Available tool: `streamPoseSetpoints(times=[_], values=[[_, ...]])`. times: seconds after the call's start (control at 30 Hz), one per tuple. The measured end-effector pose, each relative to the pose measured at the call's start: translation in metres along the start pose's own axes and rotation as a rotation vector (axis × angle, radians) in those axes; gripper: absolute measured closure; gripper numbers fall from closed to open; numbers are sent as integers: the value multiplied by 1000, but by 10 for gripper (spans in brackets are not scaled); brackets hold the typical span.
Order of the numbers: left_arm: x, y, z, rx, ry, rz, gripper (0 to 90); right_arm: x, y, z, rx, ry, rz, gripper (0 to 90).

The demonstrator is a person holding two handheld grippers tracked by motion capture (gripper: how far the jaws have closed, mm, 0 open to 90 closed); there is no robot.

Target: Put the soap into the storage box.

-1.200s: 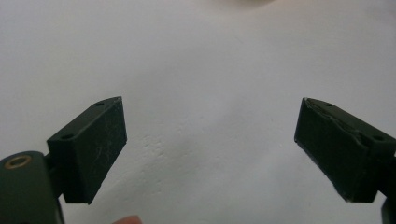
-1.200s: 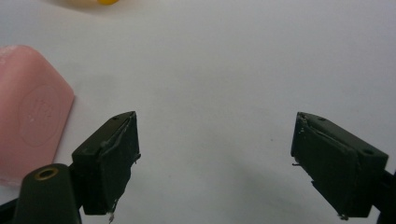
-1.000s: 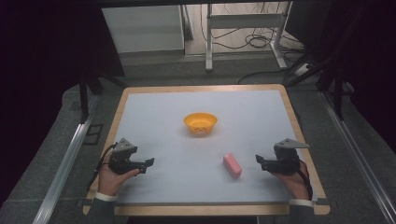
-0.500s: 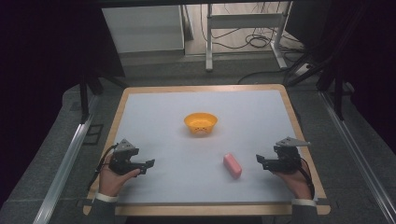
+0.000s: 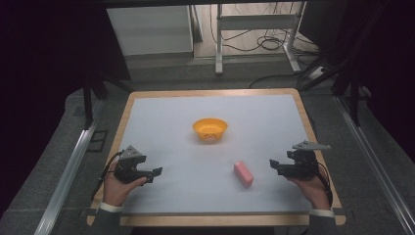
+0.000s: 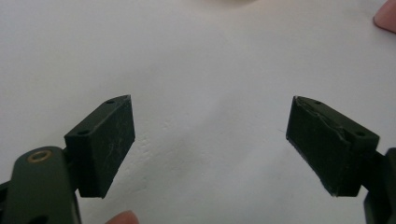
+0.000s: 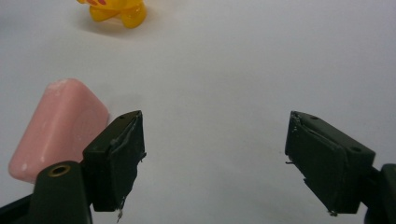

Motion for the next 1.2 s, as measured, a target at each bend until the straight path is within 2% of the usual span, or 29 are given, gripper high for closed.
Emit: streamPoseSetpoints(times=[0.13,0.33,0.57,0.73,0.9,1.2], values=[[-1,1,0,5,-4,-14,162,-1,0,2,-9,1,-3,204],[-2,3,3,16,14,-31,168,-2,-2,8,-19,15,4,204],[-8,10,-5,26,-16,-60,169,-3,-3,18,-13,28,22,199],[-6,9,-2,32,-14,-45,169,-14,-1,28,-13,41,18,205],[-5,5,0,38,-11,-42,168,-24,-2,40,-13,75,61,223],[-4,2,-1,36,-12,-22,163,-41,1,51,-44,88,103,243]])
Point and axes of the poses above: each handheld gripper's, and its own axes: y roughly backward along the jaws, x roughly out of its underside, z roughly to its left, the point moved 3 cm from there along -y, roughly forward along the jaws, and after that the axes turned 5 degrees about -z, right-handed, at the moved point
